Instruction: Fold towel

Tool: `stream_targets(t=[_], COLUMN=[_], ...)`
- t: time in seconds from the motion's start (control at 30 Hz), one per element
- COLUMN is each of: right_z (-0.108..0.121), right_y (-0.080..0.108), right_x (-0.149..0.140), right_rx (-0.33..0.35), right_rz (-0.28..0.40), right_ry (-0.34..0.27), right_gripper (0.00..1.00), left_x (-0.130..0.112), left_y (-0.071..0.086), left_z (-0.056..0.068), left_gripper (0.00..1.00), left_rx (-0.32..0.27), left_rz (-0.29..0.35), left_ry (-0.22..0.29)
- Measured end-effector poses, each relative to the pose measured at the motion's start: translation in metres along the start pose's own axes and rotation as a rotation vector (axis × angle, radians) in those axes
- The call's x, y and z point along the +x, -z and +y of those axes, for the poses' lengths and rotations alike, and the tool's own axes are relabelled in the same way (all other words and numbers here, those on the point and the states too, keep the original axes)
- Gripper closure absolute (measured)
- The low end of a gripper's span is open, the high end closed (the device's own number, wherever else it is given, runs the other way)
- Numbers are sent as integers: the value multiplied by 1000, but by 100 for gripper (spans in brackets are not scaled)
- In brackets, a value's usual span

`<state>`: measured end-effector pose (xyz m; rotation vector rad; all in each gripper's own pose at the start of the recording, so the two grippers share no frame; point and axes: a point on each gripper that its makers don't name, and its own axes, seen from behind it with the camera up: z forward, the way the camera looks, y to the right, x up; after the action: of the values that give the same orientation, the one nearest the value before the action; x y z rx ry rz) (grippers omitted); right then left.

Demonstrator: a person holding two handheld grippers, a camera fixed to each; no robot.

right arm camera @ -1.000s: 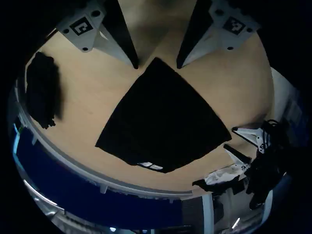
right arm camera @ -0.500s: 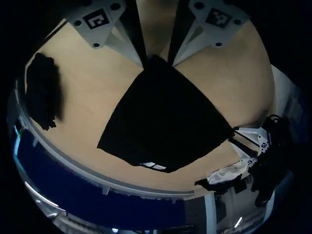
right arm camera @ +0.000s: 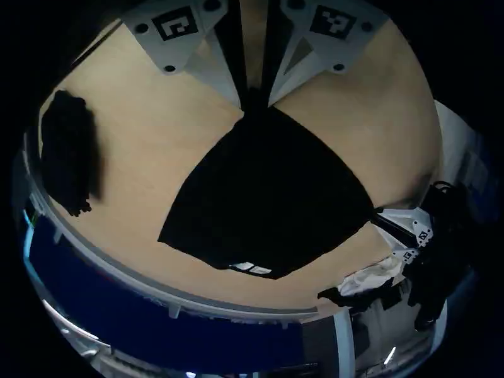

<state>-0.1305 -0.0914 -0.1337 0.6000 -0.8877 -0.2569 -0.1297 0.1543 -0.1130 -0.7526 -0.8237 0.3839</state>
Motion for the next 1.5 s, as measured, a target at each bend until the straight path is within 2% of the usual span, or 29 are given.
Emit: stream_targets(t=[0.17, 0.4, 0.77, 1.07, 1.3, 1.5], right_z=[0, 1, 1, -4, -8, -10], right_y=[4, 13, 44, 79, 104, 112], right_x=[5, 14, 43, 67, 77, 74], right_rx=[-4, -9, -10, -5, 8, 19], right_rz=[10, 22, 51, 68, 60, 41], right_ry=[-6, 0, -11, 12, 31, 22], right_gripper=[85, 85, 85, 85, 85, 85], left_x=[1, 14, 43, 71, 80, 80], left_y=[1, 8, 44, 81, 108, 114], left_z=[1, -1, -5, -5, 5, 13], left_gripper=[84, 86, 85, 86, 86, 85], left_rx=[-3, 9, 41, 78, 79, 75], left_rz=[-7, 15, 72, 110, 109, 106], left_ry=[7, 45, 102, 142, 181, 188])
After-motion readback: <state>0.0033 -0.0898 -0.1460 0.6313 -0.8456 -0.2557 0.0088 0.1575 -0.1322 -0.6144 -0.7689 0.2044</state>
